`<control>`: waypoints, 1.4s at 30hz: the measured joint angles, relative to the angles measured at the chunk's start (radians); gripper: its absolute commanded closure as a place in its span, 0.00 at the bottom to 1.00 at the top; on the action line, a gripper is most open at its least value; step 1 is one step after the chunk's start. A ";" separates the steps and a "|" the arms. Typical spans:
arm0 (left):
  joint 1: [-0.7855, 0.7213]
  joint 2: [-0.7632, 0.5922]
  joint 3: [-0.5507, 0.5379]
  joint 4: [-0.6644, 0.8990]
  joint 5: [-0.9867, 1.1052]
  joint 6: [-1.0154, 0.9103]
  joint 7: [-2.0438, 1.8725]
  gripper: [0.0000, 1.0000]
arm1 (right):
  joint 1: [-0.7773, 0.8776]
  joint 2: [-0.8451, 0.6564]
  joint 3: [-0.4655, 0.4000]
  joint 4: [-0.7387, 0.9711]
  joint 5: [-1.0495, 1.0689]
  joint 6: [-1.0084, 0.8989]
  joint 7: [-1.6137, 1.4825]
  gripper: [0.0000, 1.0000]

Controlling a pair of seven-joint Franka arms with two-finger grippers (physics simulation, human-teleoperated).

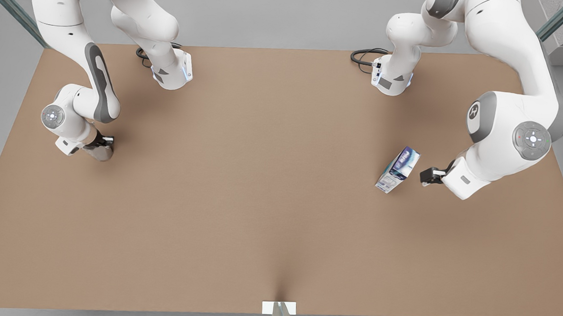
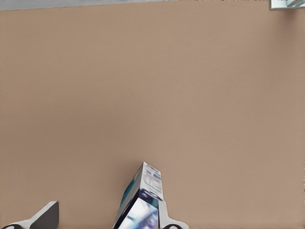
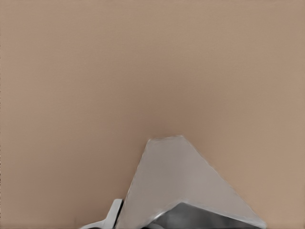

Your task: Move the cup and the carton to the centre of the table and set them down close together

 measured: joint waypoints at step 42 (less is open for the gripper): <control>0.030 -0.059 -0.008 -0.078 0.012 0.005 0.247 0.00 | 0.913 0.954 0.205 1.606 0.164 -0.353 0.503 0.79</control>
